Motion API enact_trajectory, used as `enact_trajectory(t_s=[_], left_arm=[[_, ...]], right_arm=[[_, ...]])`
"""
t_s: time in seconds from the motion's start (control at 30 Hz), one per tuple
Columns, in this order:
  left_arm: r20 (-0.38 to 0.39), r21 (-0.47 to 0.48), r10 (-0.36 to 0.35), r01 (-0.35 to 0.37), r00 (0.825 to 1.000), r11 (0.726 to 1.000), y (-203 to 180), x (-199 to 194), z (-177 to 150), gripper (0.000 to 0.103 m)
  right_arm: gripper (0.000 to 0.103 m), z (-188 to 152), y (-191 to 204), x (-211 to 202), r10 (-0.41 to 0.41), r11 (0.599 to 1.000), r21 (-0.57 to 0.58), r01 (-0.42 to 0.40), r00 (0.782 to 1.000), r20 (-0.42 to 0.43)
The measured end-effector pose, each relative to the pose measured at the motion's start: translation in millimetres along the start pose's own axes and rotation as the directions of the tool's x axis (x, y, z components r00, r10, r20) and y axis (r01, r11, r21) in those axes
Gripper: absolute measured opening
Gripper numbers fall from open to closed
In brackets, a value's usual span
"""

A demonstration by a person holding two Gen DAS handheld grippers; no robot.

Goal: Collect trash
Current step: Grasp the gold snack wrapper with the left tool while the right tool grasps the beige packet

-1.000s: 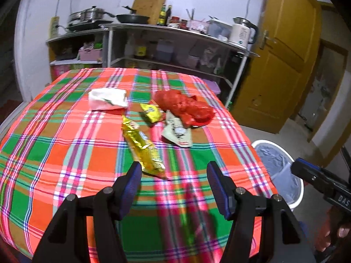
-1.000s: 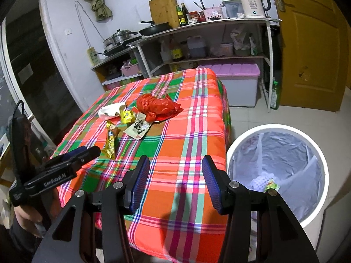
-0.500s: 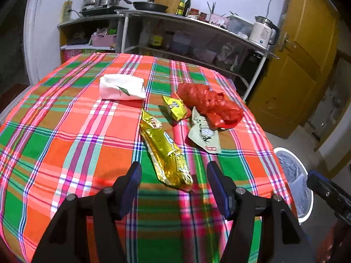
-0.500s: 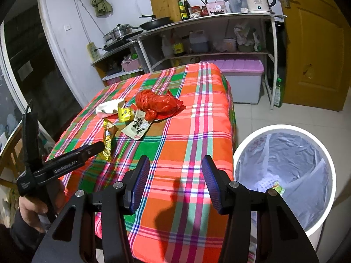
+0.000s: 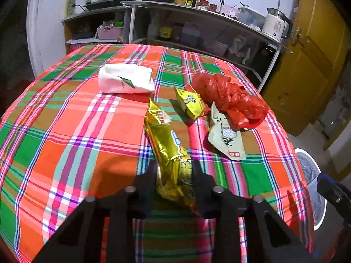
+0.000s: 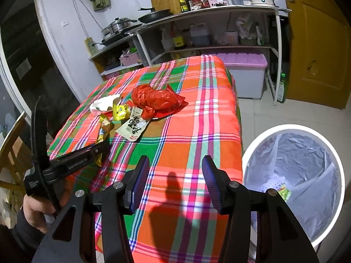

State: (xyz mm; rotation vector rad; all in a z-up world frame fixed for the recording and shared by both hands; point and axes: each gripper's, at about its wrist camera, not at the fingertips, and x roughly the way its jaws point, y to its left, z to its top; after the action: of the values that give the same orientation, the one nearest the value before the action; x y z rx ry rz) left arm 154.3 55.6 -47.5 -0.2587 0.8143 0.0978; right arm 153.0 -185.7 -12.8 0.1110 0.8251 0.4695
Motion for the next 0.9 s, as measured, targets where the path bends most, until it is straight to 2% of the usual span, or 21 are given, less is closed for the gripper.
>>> enact_trajectory(t_s=[0.2, 0.53, 0.77, 0.9], left_arm=[[0.017, 0.001, -0.025, 0.025, 1.0, 1.0, 8.8, -6.1, -0.7, 0.022], [0.074, -0.012, -0.073, 0.074, 0.995, 0.997, 34.0, -20.2, 4.6, 0.021], [0.081, -0.042, -0.09, 0.093, 0.993, 0.995, 55.0, -23.5, 1.6, 0.021], [0.074, -0.065, -0.103, 0.108, 0.992, 0.992, 65.5, -22.6, 0.0, 0.021]], right_arm=[[0.051, 8.4, 16.3, 16.4, 0.009, 1.0, -0.026, -0.009, 1.0, -0.018], [0.049, 27.6, 58.0, 58.4, 0.031, 0.996, -0.085, -0.036, 0.998, -0.058], [0.048, 41.8, 87.4, 98.9, 0.034, 0.993, -0.111, -0.045, 0.995, -0.099], [0.043, 48.9, 98.8, 122.0, 0.008, 0.992, -0.122, -0.023, 0.993, -0.117]])
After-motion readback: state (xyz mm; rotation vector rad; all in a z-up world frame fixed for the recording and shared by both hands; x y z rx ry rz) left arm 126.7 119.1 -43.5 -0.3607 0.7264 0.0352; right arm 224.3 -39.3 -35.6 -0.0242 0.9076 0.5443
